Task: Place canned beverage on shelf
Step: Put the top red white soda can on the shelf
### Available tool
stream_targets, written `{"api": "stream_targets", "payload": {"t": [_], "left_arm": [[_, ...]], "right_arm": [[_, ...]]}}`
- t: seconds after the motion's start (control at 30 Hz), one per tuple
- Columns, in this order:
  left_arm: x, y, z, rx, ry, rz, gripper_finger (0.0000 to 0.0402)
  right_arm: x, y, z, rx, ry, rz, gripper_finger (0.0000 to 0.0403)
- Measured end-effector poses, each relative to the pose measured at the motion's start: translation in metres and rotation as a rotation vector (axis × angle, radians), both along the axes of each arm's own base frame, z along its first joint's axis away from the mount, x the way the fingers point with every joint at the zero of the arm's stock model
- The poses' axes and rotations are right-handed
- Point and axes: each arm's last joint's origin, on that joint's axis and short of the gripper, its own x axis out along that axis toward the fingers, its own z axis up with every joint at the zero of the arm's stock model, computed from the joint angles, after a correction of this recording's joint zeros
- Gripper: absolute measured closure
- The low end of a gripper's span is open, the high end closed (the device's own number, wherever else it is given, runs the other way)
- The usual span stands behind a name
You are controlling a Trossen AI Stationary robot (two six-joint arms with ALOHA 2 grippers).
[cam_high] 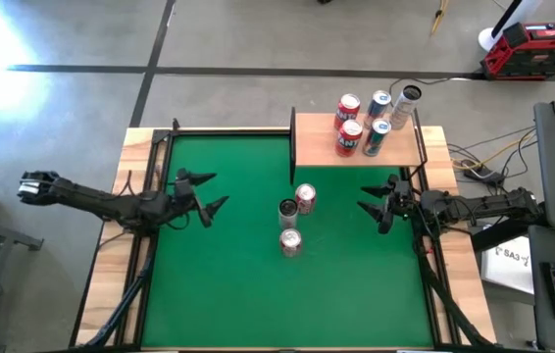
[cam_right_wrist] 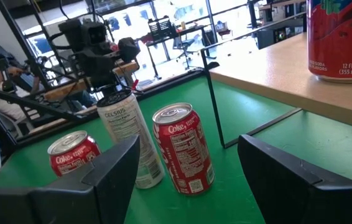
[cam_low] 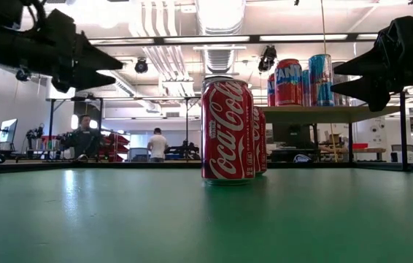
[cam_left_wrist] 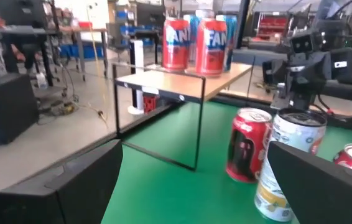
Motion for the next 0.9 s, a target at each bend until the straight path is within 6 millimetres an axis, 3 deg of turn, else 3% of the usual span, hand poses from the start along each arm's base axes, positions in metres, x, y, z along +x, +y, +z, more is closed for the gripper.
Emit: {"api": "stream_targets", "payload": {"t": [0.2, 0.9], "left_arm": [[-0.021, 0.008, -0.015, 0.004, -0.062, 0.046, 0.0015], [-0.053, 0.028, -0.013, -0.029, -0.137, 0.193, 0.0015]], "right_arm": [[0.000, 0.000, 0.000, 0.000, 0.000, 0.000, 0.0140], [0.000, 0.000, 0.000, 0.000, 0.000, 0.000, 0.0140]]}}
